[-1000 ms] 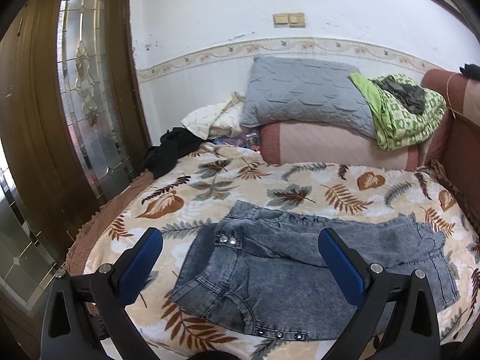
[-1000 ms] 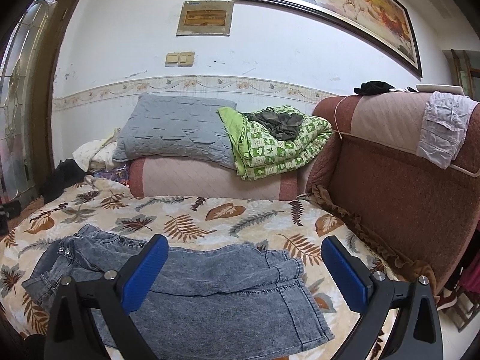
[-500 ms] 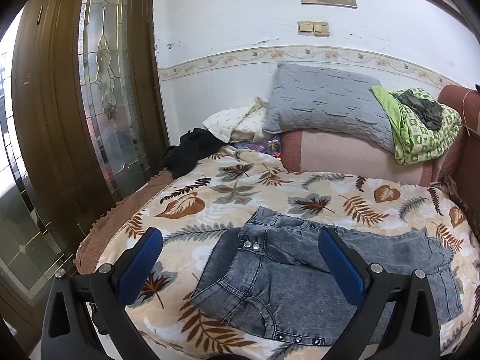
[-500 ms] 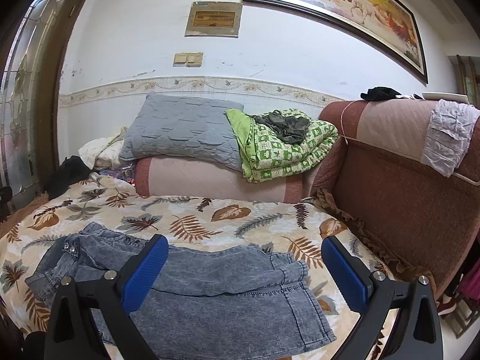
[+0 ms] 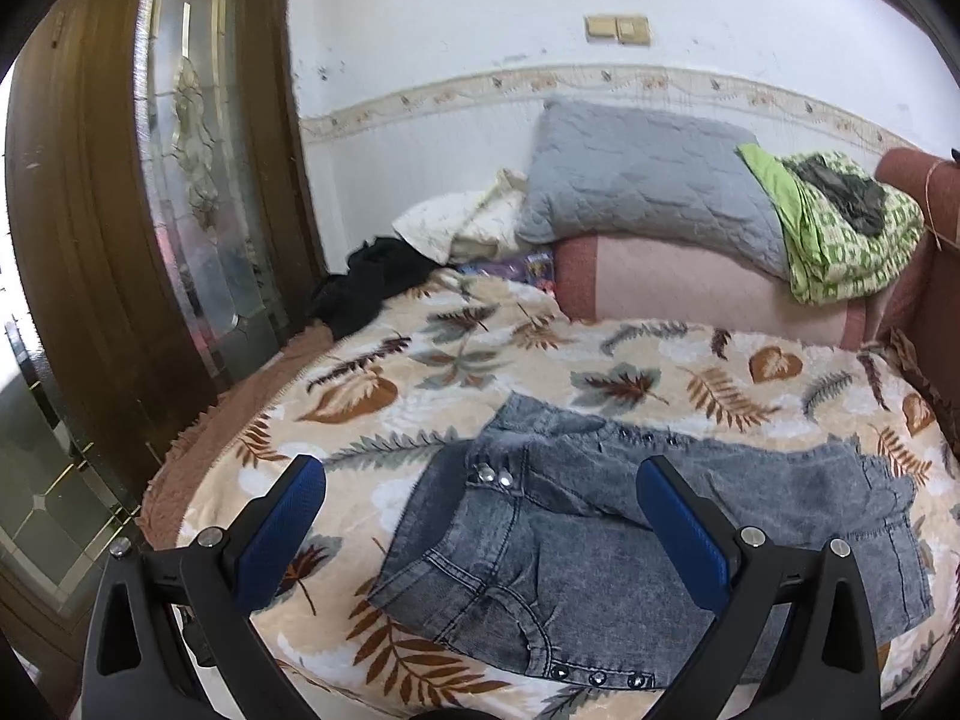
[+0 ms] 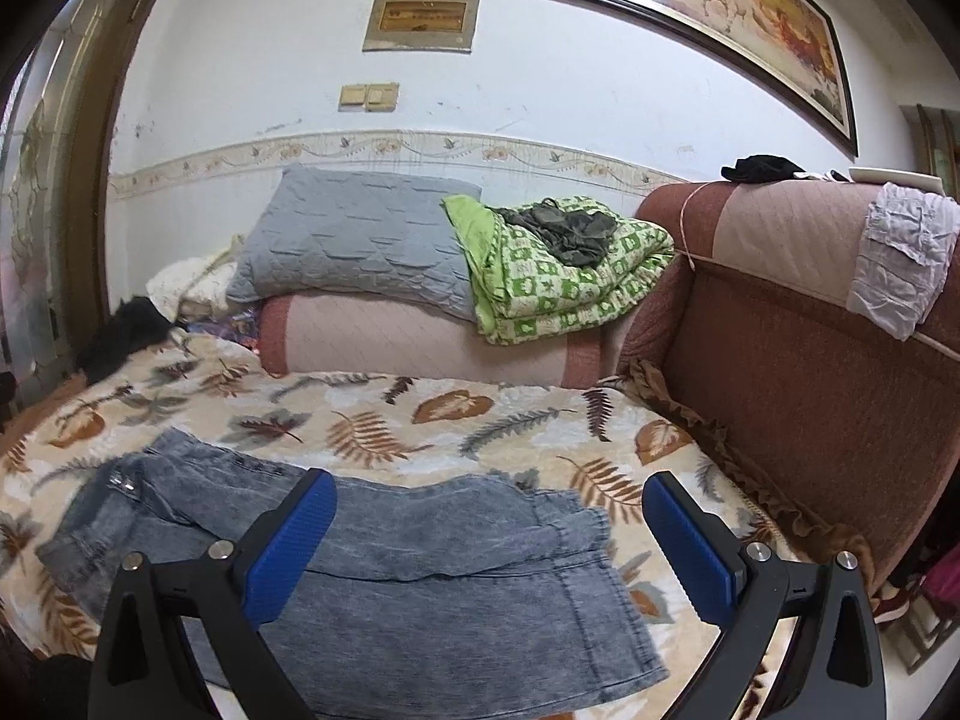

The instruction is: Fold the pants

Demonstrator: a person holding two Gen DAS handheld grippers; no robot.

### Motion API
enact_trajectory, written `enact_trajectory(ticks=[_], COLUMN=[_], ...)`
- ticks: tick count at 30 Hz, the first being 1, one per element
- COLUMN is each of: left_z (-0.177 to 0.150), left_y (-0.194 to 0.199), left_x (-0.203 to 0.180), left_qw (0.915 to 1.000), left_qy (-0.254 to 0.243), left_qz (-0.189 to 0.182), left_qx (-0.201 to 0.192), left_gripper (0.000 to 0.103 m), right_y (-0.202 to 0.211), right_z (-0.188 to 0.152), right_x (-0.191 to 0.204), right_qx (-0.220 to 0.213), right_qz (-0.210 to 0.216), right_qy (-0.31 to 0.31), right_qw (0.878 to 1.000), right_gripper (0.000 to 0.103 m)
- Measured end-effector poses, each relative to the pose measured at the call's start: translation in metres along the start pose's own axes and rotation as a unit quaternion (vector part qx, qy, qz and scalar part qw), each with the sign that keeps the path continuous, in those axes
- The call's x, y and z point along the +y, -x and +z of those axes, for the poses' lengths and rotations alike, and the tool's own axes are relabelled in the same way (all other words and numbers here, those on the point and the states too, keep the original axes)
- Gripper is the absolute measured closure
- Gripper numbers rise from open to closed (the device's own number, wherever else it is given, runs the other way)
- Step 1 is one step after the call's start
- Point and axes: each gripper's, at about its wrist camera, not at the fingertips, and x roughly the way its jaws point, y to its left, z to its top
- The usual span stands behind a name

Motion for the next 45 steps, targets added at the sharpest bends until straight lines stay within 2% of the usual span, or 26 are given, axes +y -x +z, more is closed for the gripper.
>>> enact_trajectory(ticks=[3,8,13,16,24,28,34,37,40,41,43,45], left_z=[-0.002,-0.006,-0.001,0.008,0.053,0.064,0.066,0.066,0.063,0.061,0.055,0.046], left_y=[-0.023,-0.080,-0.135,-0.166,-0.246,-0.295,-0.348,-0.377,-0.399,-0.405,-0.416,-0.423], left_x=[-0.002,-0.004,0.000,0.006,0.033,0.028,-0.003,-0.013,-0.018,-0.021,-0.030,-0.039], left_qw=[0.9995,0.9950,0.9902,0.9874,0.9812,0.9738,0.9612,0.9503,0.9431,0.9410,0.9332,0.9236], left_qy=[-0.016,-0.050,-0.063,-0.067,-0.056,-0.043,-0.036,-0.008,0.017,0.021,0.021,0.020], left_qz=[-0.008,-0.012,-0.002,0.009,0.035,0.012,-0.033,-0.060,-0.064,-0.067,-0.082,-0.103], left_qx=[0.026,0.086,0.125,0.143,0.181,0.223,0.271,0.305,0.326,0.331,0.349,0.369], left_gripper=[0.000,0.000,0.000,0.000,0.000,0.000,0.000,0.000,0.001,0.007,0.027,0.074], right_y=[-0.016,-0.066,-0.142,-0.180,-0.267,-0.309,-0.352,-0.364,-0.371,-0.372,-0.373,-0.374], right_z=[-0.004,-0.019,-0.031,-0.033,-0.018,-0.013,-0.018,-0.024,-0.030,-0.031,-0.034,-0.035], right_x=[-0.016,-0.058,-0.095,-0.109,-0.109,-0.112,-0.110,-0.112,-0.120,-0.123,-0.131,-0.135], right_qx=[0.013,0.073,0.154,0.192,0.247,0.277,0.310,0.323,0.332,0.333,0.335,0.335], right_qz=[-0.009,-0.020,-0.009,0.023,0.059,0.067,0.071,0.079,0.086,0.088,0.106,0.113], right_qy=[0.021,0.042,0.005,-0.043,-0.093,-0.119,-0.141,-0.154,-0.177,-0.183,-0.200,-0.209], right_qw=[1.000,0.996,0.988,0.980,0.963,0.951,0.937,0.930,0.922,0.921,0.915,0.912], right_gripper=[0.000,0.000,0.000,0.000,0.000,0.000,0.000,0.000,0.000,0.000,0.000,0.000])
